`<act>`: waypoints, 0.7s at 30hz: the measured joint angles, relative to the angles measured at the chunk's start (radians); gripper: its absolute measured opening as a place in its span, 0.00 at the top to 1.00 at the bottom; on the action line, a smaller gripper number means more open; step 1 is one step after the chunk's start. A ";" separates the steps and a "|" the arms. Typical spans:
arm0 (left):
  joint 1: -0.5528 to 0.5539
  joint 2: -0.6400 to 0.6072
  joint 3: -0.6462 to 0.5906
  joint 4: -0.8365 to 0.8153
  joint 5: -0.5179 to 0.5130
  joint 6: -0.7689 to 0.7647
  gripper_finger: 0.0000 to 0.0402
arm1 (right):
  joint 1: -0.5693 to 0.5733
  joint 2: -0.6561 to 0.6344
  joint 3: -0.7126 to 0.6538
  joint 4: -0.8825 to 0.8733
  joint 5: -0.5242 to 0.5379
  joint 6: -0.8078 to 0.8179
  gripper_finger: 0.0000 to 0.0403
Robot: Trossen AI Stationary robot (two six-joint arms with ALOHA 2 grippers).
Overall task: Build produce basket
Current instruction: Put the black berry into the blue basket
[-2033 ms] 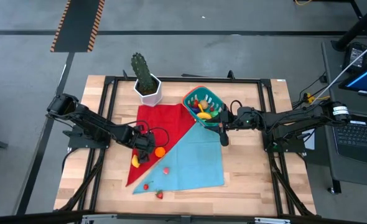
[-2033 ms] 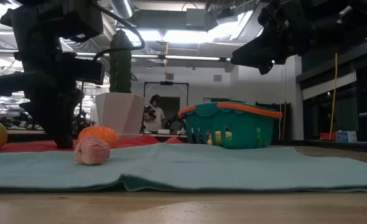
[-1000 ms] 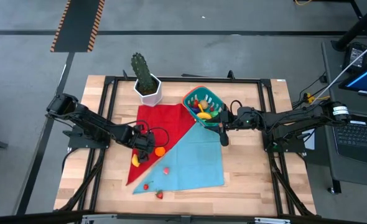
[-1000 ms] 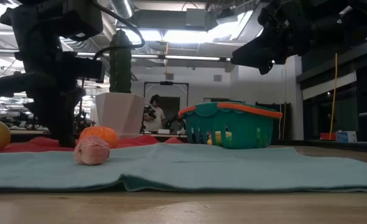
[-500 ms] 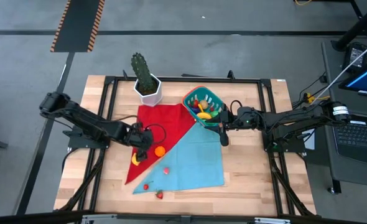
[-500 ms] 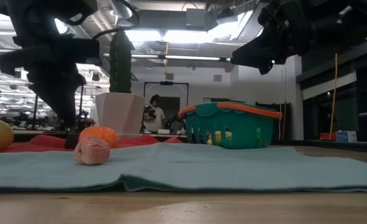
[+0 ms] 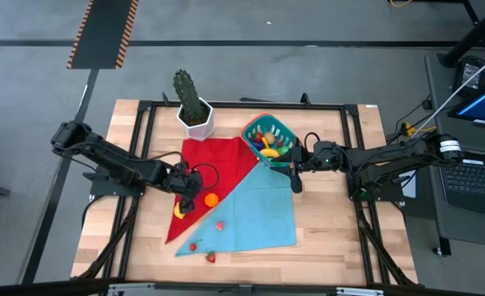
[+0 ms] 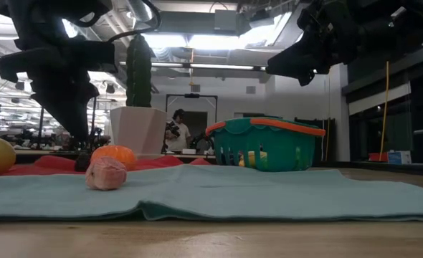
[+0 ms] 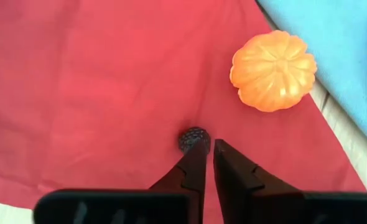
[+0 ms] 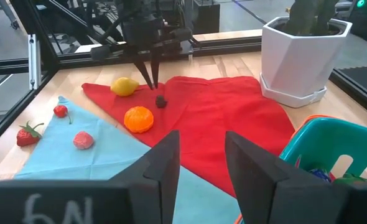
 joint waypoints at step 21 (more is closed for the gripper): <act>0.000 0.000 0.001 -0.001 -0.031 -0.025 0.64 | 0.000 0.000 0.000 0.000 0.000 0.000 0.68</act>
